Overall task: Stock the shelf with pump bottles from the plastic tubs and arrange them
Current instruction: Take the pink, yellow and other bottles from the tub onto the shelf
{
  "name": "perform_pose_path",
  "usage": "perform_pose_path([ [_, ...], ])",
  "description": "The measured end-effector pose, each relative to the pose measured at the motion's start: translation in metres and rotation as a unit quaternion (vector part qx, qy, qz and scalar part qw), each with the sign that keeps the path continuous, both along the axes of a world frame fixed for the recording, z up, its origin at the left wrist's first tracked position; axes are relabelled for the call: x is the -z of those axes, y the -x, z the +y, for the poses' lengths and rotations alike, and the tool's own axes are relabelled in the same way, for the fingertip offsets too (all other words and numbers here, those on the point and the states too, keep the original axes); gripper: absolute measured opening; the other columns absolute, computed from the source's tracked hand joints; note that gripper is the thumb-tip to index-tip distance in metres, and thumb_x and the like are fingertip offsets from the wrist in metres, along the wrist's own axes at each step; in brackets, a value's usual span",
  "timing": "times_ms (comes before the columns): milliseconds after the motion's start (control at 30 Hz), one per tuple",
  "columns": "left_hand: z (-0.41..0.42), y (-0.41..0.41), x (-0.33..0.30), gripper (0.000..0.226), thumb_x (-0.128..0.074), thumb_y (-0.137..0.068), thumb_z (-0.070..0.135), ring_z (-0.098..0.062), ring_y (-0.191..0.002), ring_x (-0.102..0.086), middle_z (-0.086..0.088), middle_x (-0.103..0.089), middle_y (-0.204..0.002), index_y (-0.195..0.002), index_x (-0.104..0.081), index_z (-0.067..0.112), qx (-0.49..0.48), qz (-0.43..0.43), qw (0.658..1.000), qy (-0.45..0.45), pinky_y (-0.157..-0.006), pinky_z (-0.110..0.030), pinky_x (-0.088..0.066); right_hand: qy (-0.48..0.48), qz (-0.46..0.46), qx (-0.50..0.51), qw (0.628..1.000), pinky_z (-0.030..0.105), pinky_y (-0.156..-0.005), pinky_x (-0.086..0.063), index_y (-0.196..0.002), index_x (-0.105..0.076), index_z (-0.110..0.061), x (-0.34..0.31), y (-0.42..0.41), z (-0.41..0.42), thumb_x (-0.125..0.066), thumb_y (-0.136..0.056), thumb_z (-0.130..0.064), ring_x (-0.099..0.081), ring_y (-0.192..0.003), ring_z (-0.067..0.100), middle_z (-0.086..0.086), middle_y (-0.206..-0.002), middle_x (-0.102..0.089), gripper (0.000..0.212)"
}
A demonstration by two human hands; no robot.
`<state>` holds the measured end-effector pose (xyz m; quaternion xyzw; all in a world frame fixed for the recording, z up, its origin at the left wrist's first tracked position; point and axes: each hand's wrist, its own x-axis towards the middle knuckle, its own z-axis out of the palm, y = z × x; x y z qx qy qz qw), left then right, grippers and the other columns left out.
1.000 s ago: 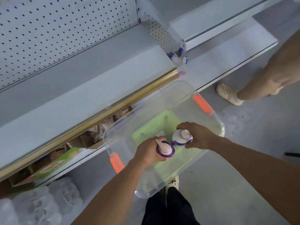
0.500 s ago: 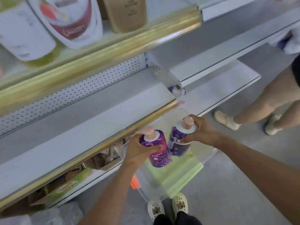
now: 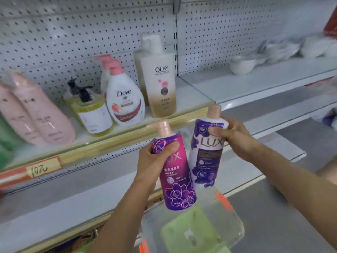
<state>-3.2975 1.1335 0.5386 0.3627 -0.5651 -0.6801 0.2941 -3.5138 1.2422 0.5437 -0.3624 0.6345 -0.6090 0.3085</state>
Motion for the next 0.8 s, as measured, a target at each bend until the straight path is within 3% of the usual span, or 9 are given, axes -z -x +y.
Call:
perform_pose_path([
  [167,0.003,0.028,-0.036,0.042,-0.081,-0.063,0.036,-0.014,-0.068,-0.074,0.004,-0.077,-0.078,-0.099,-0.066,0.021,-0.031,0.019,0.999,0.023,-0.052,-0.017,-0.053,0.079,0.001,-0.040,0.996,0.029,-0.074,-0.055,-0.111,-0.064,-0.007,-0.071,0.038,-0.029,-0.078,-0.070,-0.020,-0.071,-0.085,0.022,0.009,-0.095,-0.074,0.045],
  [300,0.004,0.045,-0.047,0.039,-0.082,-0.067,0.031,-0.014,-0.068,-0.074,0.003,-0.077,-0.078,-0.101,-0.065,0.020,-0.060,0.030,0.997,0.028,-0.052,-0.018,-0.053,0.087,0.060,-0.068,0.992,0.033,-0.080,-0.054,-0.118,-0.060,-0.008,-0.118,0.072,-0.059,-0.078,-0.071,-0.022,-0.070,-0.094,0.023,0.009,-0.103,-0.072,0.052],
  [400,0.001,0.055,-0.052,0.052,-0.082,-0.058,0.038,-0.017,-0.070,-0.074,0.001,-0.077,-0.083,-0.104,-0.064,0.021,-0.080,0.032,0.996,0.036,-0.056,-0.023,-0.055,0.093,0.087,-0.072,0.989,0.032,-0.082,-0.054,-0.116,-0.059,-0.013,-0.140,0.095,-0.085,-0.082,-0.071,-0.019,-0.069,-0.096,0.021,0.007,-0.105,-0.071,0.051],
  [600,-0.008,0.071,-0.057,0.055,-0.081,-0.055,0.041,-0.018,-0.070,-0.074,0.003,-0.076,-0.082,-0.104,-0.063,0.022,-0.114,0.034,0.992,0.043,-0.053,-0.021,-0.055,0.091,0.114,-0.063,0.987,0.026,-0.072,-0.053,-0.125,-0.057,-0.013,-0.144,0.131,-0.136,-0.076,-0.079,-0.010,-0.069,-0.091,0.015,0.002,-0.103,-0.069,0.050],
  [800,-0.014,0.083,-0.055,0.058,-0.080,-0.053,0.042,-0.017,-0.069,-0.074,0.003,-0.076,-0.082,-0.104,-0.062,0.022,-0.141,0.026,0.989,0.037,-0.053,-0.021,-0.055,0.071,0.088,-0.066,0.991,0.040,-0.091,-0.052,-0.124,-0.057,-0.014,-0.123,0.164,-0.169,-0.078,-0.078,-0.014,-0.067,-0.101,0.023,0.004,-0.108,-0.069,0.051],
])
